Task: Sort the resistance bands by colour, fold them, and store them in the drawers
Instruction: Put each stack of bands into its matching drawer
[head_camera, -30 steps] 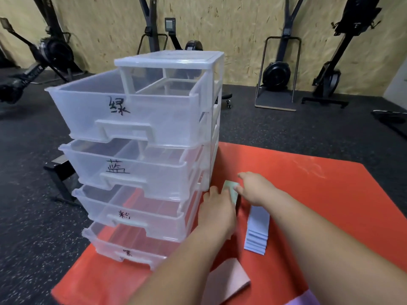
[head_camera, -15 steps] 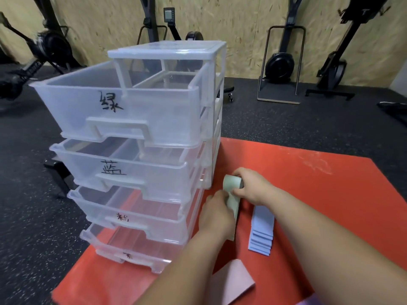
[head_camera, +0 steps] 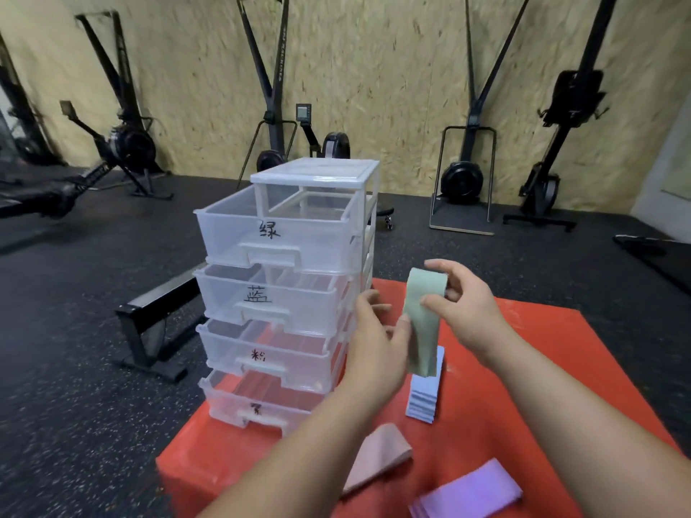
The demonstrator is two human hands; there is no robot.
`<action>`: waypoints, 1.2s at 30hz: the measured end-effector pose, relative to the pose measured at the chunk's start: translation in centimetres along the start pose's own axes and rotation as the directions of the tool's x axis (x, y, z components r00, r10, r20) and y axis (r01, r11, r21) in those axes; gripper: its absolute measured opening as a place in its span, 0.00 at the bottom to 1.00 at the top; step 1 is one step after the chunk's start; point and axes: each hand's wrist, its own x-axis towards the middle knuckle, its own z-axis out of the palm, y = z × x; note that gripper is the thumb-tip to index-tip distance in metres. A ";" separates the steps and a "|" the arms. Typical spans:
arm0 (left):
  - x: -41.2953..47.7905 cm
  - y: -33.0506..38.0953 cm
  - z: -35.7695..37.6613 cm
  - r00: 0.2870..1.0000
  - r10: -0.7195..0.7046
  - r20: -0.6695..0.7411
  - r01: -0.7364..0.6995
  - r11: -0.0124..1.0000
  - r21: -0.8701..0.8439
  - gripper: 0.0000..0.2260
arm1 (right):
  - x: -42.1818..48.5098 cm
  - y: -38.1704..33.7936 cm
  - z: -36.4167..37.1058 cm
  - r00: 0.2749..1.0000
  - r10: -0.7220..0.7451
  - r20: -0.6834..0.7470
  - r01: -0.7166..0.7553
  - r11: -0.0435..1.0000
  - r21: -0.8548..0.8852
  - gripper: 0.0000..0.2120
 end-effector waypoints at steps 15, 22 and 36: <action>-5.7 10.1 -13.6 0.970 0.061 0.235 -0.023 0.987 -0.162 0.13 | -9.5 -14.3 4.7 0.997 -0.004 0.081 -0.027 0.921 0.389 0.15; -6.0 10.4 -17.5 1.000 -0.004 -0.010 0.001 0.958 -0.288 0.10 | -10.2 -15.9 9.0 0.966 0.005 0.258 -0.072 0.966 0.250 0.13; 4.3 3.9 -26.0 0.976 0.098 -0.197 -0.006 0.907 0.422 0.31 | 7.0 -26.3 11.9 0.967 0.094 0.236 0.031 0.879 -0.476 0.09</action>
